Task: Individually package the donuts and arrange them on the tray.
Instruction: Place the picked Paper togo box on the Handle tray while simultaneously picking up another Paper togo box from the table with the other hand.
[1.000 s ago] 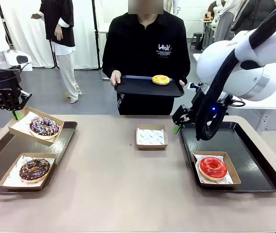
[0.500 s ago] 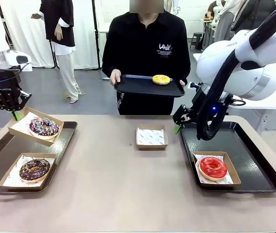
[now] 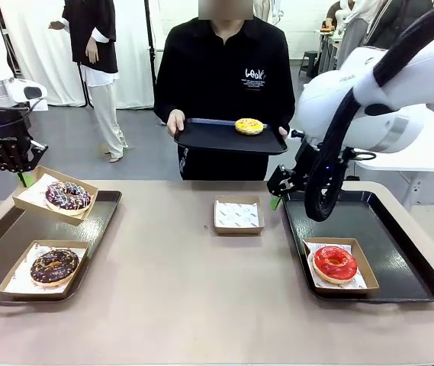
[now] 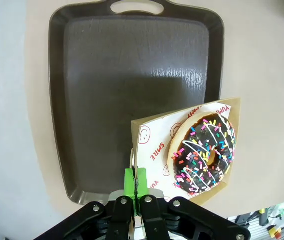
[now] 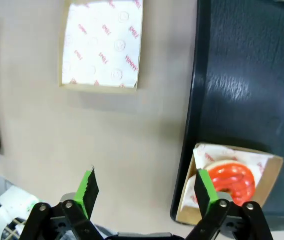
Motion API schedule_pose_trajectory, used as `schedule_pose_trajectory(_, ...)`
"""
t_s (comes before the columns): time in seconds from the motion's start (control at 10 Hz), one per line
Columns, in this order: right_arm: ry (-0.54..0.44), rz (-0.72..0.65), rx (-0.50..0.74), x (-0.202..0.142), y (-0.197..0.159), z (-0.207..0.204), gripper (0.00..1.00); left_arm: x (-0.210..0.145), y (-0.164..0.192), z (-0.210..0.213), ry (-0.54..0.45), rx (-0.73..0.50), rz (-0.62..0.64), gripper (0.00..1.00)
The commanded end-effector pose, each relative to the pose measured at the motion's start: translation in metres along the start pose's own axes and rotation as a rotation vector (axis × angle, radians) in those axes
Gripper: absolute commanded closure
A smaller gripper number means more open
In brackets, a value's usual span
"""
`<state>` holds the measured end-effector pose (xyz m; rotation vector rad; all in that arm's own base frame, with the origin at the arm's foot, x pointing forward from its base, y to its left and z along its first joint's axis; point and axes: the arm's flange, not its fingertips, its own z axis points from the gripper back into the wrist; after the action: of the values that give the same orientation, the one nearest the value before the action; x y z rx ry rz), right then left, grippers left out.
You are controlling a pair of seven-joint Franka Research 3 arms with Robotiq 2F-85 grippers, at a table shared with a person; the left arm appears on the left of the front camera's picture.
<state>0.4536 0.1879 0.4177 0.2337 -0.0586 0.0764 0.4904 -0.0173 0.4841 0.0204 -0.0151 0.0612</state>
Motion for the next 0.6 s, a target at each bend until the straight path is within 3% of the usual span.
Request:
schedule_pose_trajectory(0.0, -0.009, -0.018, -0.084, 0.037, 0.028, -0.014, 0.0, 0.025, 0.008, -0.007, 0.013, -0.008, -0.04, 0.99)
schedule_pose_trajectory(0.5, -0.033, -0.063, -0.167, 0.083, 0.05, -0.066, 0.0, 0.05, 0.01, -0.031, 0.002, 0.055, -0.169, 0.99)
